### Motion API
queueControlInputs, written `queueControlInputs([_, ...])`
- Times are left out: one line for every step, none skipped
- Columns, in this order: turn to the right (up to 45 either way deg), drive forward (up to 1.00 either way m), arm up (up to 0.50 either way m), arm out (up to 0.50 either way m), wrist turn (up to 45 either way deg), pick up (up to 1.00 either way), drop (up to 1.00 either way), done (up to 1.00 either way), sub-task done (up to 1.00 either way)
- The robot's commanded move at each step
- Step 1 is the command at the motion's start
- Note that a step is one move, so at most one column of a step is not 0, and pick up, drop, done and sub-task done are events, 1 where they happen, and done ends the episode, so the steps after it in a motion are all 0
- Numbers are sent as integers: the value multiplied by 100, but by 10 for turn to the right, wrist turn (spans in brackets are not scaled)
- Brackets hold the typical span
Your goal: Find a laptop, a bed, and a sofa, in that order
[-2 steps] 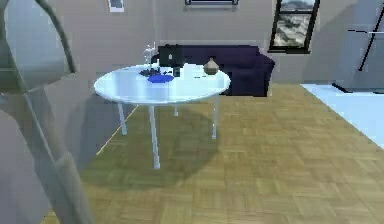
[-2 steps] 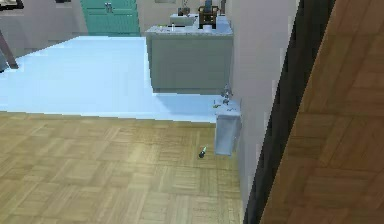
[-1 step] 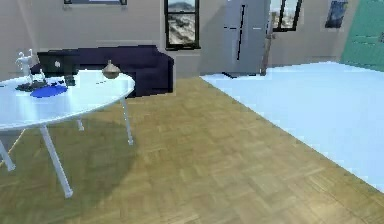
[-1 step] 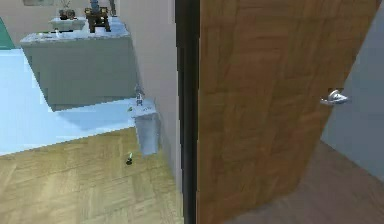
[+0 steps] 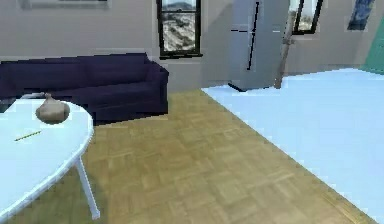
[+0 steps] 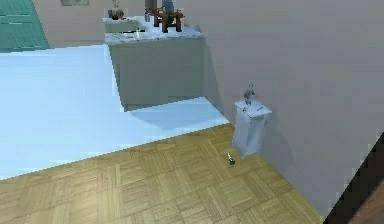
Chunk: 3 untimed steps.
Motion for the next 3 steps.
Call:
queueControlInputs([30,0,0,0,0,0,0,0,0])
queueControlInputs([0,65,0,0,0,0,0,0,0])
queueControlInputs([-150,0,0,0,0,0,0,0,0])
